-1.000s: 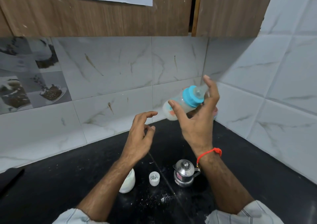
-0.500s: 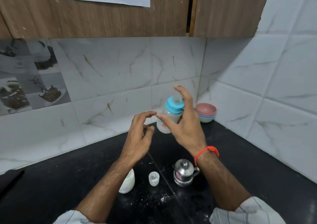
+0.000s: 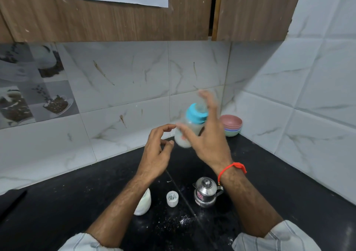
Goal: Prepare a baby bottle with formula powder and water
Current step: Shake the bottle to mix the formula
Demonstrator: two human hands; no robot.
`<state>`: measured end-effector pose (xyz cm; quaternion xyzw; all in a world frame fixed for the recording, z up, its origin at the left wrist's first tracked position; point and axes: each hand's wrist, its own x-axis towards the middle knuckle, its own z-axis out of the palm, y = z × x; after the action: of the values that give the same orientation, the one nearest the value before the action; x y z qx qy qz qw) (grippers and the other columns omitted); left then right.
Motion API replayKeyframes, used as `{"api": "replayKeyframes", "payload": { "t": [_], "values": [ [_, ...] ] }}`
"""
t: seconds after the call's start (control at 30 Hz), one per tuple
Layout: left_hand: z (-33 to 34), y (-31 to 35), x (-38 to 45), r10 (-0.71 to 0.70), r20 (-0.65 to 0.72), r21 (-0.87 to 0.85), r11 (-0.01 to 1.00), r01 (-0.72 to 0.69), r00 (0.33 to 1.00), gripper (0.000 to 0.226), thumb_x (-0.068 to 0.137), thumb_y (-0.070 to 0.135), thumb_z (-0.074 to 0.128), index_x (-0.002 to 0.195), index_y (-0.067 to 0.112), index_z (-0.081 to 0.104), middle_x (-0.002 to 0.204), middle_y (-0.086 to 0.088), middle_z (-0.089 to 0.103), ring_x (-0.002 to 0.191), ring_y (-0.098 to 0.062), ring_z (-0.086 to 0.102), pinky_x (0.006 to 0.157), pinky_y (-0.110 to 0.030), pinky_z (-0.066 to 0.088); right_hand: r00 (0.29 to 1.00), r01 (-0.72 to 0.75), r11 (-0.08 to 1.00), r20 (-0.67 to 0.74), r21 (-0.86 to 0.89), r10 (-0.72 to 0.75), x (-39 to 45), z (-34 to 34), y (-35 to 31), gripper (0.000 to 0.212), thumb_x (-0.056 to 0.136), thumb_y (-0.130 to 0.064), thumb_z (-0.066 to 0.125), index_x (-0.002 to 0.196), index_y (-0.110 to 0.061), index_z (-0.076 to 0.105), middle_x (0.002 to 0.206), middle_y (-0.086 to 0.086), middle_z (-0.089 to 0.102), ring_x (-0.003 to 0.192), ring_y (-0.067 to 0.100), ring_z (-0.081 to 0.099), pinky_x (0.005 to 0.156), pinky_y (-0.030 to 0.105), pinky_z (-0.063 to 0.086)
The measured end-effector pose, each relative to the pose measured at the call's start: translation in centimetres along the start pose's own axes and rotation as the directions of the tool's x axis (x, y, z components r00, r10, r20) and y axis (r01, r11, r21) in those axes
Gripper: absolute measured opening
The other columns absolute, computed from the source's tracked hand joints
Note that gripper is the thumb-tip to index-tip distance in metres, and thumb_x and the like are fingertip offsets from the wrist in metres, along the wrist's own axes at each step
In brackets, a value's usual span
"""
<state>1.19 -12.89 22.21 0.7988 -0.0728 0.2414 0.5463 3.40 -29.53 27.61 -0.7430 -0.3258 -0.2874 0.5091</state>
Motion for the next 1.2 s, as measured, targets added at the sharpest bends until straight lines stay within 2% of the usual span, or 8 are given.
{"api": "replayKeyframes", "payload": {
  "t": [0.1, 0.27, 0.4, 0.6, 0.73, 0.83, 1.0, 1.2],
  "values": [
    [0.0, -0.1, -0.1, 0.02, 0.01, 0.0, 1.0, -0.02, 1.0, 0.056, 0.103, 0.003, 0.054, 0.123, 0.056, 0.053, 0.136, 0.016, 0.053, 0.098, 0.003, 0.065, 0.078, -0.01, 0.05, 0.968, -0.056, 0.992, 0.238, -0.113, 0.082, -1.0, 0.5, 0.1, 0.085, 0.089, -0.031, 0.083, 0.15, -0.051, 0.027, 0.131, -0.016, 0.054, 0.114, 0.008, 0.059, 0.106, 0.041, 0.054],
    [0.0, -0.6, -0.1, -0.014, 0.001, 0.01, 1.0, 0.014, 1.0, 0.058, 0.102, 0.008, 0.059, 0.119, 0.063, 0.052, 0.133, 0.02, 0.053, 0.095, -0.006, 0.069, 0.082, -0.016, 0.053, 0.979, 0.099, 0.995, -0.18, 0.023, -0.093, 0.2, 0.3, 0.2, 0.086, 0.087, -0.031, 0.085, 0.152, -0.034, 0.029, 0.149, -0.036, 0.036, 0.129, 0.001, 0.053, 0.112, 0.019, 0.043],
    [-0.2, -0.8, -0.2, -0.005, -0.013, -0.003, 1.0, 0.005, 1.0, 0.055, 0.101, 0.004, 0.058, 0.125, 0.054, 0.058, 0.131, 0.02, 0.054, 0.093, -0.008, 0.067, 0.082, -0.014, 0.052, 0.994, -0.051, 0.998, 0.097, -0.023, 0.053, -0.3, 0.5, 0.7, 0.084, 0.087, -0.032, 0.086, 0.148, -0.046, 0.03, 0.133, -0.02, 0.051, 0.113, 0.008, 0.06, 0.106, 0.033, 0.052],
    [-0.4, -1.3, -0.4, -0.025, -0.024, 0.014, 1.0, 0.025, 0.999, 0.052, 0.102, 0.004, 0.057, 0.127, 0.049, 0.058, 0.133, 0.018, 0.054, 0.092, -0.008, 0.068, 0.08, -0.01, 0.05, 0.908, 0.149, 0.975, -0.412, 0.163, -0.07, -0.5, 0.7, 0.7, 0.086, 0.085, -0.028, 0.088, 0.149, -0.045, 0.033, 0.15, -0.01, 0.047, 0.131, 0.02, 0.058, 0.11, 0.038, 0.05],
    [-0.3, -1.2, -0.3, -0.014, -0.021, 0.0, 1.0, 0.014, 1.0, 0.051, 0.102, 0.003, 0.057, 0.131, 0.044, 0.06, 0.134, 0.019, 0.054, 0.094, -0.004, 0.067, 0.083, -0.013, 0.051, 0.996, 0.008, 0.998, -0.094, 0.067, -0.002, -1.7, 1.3, 0.5, 0.087, 0.084, -0.032, 0.088, 0.142, -0.06, 0.03, 0.129, -0.037, 0.048, 0.113, -0.003, 0.059, 0.097, 0.015, 0.05],
    [-0.2, -1.2, -0.3, -0.009, -0.024, 0.004, 1.0, 0.009, 1.0, 0.052, 0.102, 0.004, 0.057, 0.129, 0.049, 0.058, 0.133, 0.02, 0.054, 0.096, -0.007, 0.069, 0.082, -0.015, 0.051, 0.95, 0.093, 0.982, -0.309, 0.164, -0.038, -1.6, 1.1, 0.5, 0.085, 0.083, -0.034, 0.088, 0.145, -0.053, 0.032, 0.135, -0.02, 0.052, 0.113, 0.013, 0.064, 0.095, 0.025, 0.055],
    [-0.2, -1.1, -0.1, -0.028, -0.016, 0.001, 1.0, 0.028, 0.999, 0.052, 0.103, 0.006, 0.056, 0.126, 0.052, 0.057, 0.133, 0.022, 0.054, 0.097, -0.005, 0.068, 0.082, -0.019, 0.051, 0.999, -0.016, 0.997, -0.044, 0.08, 0.02, -0.1, -0.2, 0.1, 0.087, 0.083, -0.029, 0.089, 0.147, -0.048, 0.033, 0.129, -0.034, 0.049, 0.108, -0.002, 0.059, 0.097, 0.021, 0.055],
    [0.0, -1.4, -0.3, -0.027, -0.021, -0.002, 1.0, 0.027, 0.999, 0.051, 0.102, 0.005, 0.055, 0.13, 0.047, 0.059, 0.133, 0.021, 0.054, 0.096, -0.006, 0.069, 0.08, -0.013, 0.05, 0.966, 0.055, 0.987, -0.257, 0.15, -0.015, 0.2, -0.4, 0.3, 0.087, 0.083, -0.03, 0.089, 0.148, -0.043, 0.032, 0.139, -0.02, 0.049, 0.112, 0.008, 0.064, 0.094, 0.023, 0.057]
  ]
}}
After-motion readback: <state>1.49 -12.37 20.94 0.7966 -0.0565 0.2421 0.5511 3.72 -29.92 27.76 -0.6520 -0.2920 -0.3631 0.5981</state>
